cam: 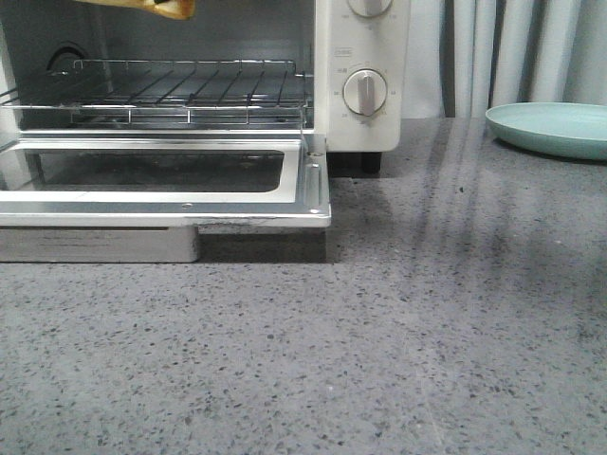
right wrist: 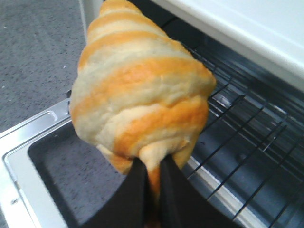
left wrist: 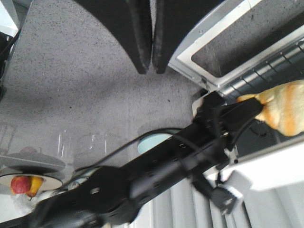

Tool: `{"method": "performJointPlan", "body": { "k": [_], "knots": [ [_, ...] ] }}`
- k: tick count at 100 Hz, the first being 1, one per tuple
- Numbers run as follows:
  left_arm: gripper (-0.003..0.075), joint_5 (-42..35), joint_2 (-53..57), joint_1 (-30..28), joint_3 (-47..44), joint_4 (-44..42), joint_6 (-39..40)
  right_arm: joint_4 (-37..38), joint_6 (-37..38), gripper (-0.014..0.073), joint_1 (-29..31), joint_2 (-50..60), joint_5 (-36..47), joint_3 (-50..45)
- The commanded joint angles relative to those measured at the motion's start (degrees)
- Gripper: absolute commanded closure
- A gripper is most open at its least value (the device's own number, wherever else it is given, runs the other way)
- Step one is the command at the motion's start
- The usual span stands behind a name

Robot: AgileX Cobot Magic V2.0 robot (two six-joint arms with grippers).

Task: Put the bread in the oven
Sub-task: 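Carry the croissant into the oven and release it on the rack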

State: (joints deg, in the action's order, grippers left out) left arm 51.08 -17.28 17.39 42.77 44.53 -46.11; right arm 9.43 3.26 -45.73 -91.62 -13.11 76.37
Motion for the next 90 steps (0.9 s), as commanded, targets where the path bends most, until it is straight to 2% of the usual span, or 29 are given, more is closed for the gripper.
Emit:
{"method": "performJointPlan", "body": {
  "k": [1, 20, 27, 34, 48, 53, 58, 71, 78, 85, 90],
  "knots": [
    [0.0742, -2.68, 1.09, -0.02, 1.61, 2.92, 0.48, 0.53, -0.27, 0.0662, 1.54, -0.45, 2.21, 5.40],
    [0.0742, -2.10, 4.46, -0.02, 1.61, 2.92, 0.48, 0.53, -0.27, 0.0659, 2.77, -5.21, 0.08, 10.49],
    [0.0742, -2.10, 4.98, -0.02, 1.61, 2.92, 0.48, 0.53, -0.27, 0.0622, 2.92, -6.26, 0.08, 11.77],
    [0.0742, -2.10, 5.03, -0.02, 1.61, 2.92, 0.48, 0.53, -0.27, 0.0516, 3.15, -6.96, 0.20, 12.50],
    [0.0742, -4.70, 5.03, -0.02, 1.61, 2.92, 0.48, 0.53, -0.27, 0.0184, 3.15, -7.96, 0.20, 13.25],
    [0.0742, -6.59, 5.03, -0.02, 1.61, 2.92, 0.63, 0.53, -0.27, 0.0109, 3.15, -7.96, -0.04, 13.25],
    [0.0742, -8.90, 5.03, -0.02, 1.61, 2.92, 0.62, 0.53, -0.27, 0.0085, 3.15, -7.96, -0.58, 13.25],
    [0.0742, -13.84, 5.03, -0.02, 1.61, 2.92, 0.62, 0.53, -0.27, 0.0122, 2.95, -6.54, -4.28, 13.25],
    [0.0742, -15.09, 5.12, -0.02, 1.61, 2.81, 0.62, 0.15, -0.27, 0.0195, 2.38, -4.91, -7.62, 13.25],
    [0.0742, -15.50, 5.37, -0.02, 1.61, 1.68, 0.99, -0.44, -0.27, 0.0336, 1.31, -2.71, -11.64, 13.08],
    [0.0742, -15.73, 5.93, -0.02, 1.48, -1.52, 2.37, -0.43, -0.27, 0.0492, 0.04, -0.42, -13.93, 12.33]
  ]
}}
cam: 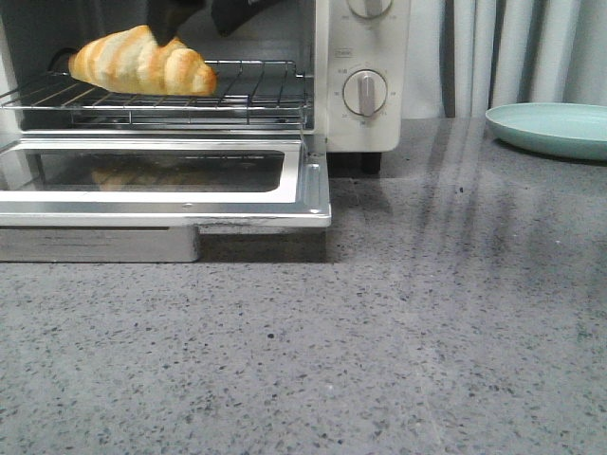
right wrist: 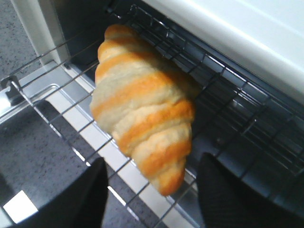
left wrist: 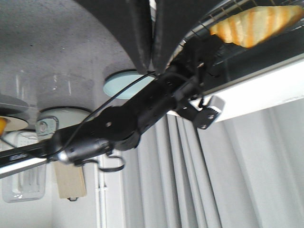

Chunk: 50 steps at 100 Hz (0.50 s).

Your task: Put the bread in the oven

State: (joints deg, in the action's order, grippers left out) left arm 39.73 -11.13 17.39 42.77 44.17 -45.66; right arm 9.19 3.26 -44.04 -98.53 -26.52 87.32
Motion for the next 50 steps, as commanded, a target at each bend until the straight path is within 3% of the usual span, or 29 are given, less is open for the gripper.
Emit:
{"method": "performJointPlan", "body": {
  "k": [1, 7, 19, 28, 50],
  "knots": [
    [0.0742, -4.44, -0.02, -0.02, 1.32, -1.79, 2.70, -0.18, -0.27, 0.0512, -2.09, 6.80, -0.94, 1.20],
    [0.0742, -5.85, 1.11, -0.02, -0.05, -9.31, 7.74, -0.18, -0.27, 0.0671, -4.08, 10.06, -1.51, -0.92],
    [0.0742, -10.06, 5.22, -0.02, -4.80, -28.37, 26.86, 3.50, -0.27, 0.0641, -9.43, 18.58, 1.86, -8.28],
    [0.0742, -10.09, 8.84, -0.02, -8.29, -38.33, 36.09, 7.18, -0.27, 0.0641, -13.37, 26.47, 6.34, -15.96],
    [0.0742, -9.43, 13.04, -0.02, -14.30, -39.57, 39.37, 9.02, -0.27, 0.0641, -15.11, 49.27, 10.82, -33.55]
  ]
}}
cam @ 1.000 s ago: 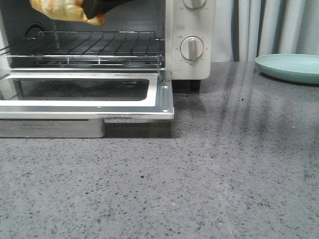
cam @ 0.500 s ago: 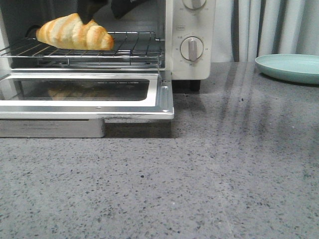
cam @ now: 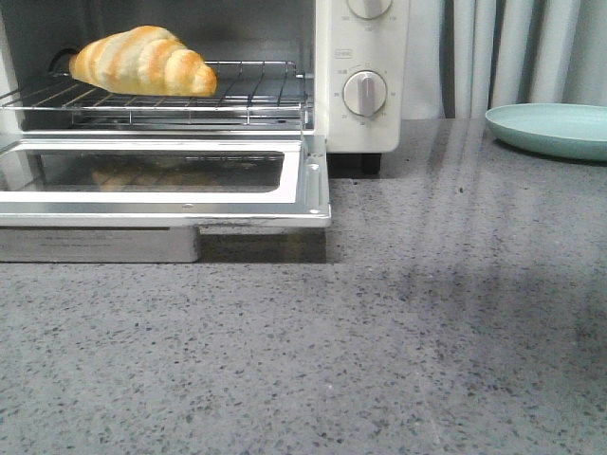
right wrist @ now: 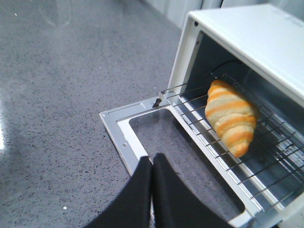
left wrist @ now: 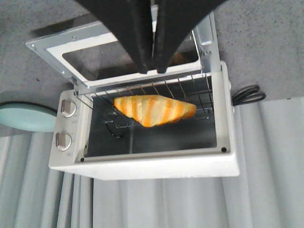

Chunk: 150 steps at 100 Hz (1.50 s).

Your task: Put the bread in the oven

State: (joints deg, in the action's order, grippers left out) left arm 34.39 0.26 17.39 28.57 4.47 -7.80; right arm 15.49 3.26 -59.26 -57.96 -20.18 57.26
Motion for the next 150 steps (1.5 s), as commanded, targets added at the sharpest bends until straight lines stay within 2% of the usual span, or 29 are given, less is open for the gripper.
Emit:
{"method": "performJointPlan", "body": {
  "k": [1, 19, 29, 49, 72, 91, 150],
  "knots": [
    [0.0742, -4.10, 1.64, -0.02, -0.31, 0.14, 1.51, 2.99, -0.27, 0.0641, 0.23, 9.38, 4.37, -4.49],
    [0.0742, -5.96, 1.54, -0.02, -3.27, 1.84, 1.51, 9.38, -0.27, 0.0642, 2.05, 21.73, 3.66, -14.35],
    [0.0742, -7.61, 1.54, -0.02, -4.83, 1.84, 1.51, 10.32, -0.27, 0.0642, 2.94, 24.79, 2.66, -15.87],
    [0.0742, -8.05, 1.54, -0.02, -6.49, 1.98, 1.51, 18.28, -0.04, 0.0642, 3.93, 29.35, -2.58, -15.98],
    [0.0741, -7.93, 1.54, -0.02, -6.87, 1.98, 1.51, 26.39, 8.53, 0.0642, 6.16, 36.04, -5.52, -16.41],
    [0.0741, -7.93, 1.54, -0.02, -6.87, 2.10, 1.51, 26.93, 9.47, 0.0642, 6.44, 39.31, -12.32, -16.41],
    [0.0741, -7.93, 1.54, -0.02, -6.87, 2.10, 1.51, 26.93, 9.47, 0.0642, 6.44, 39.71, -12.31, -16.41]
  ]
}}
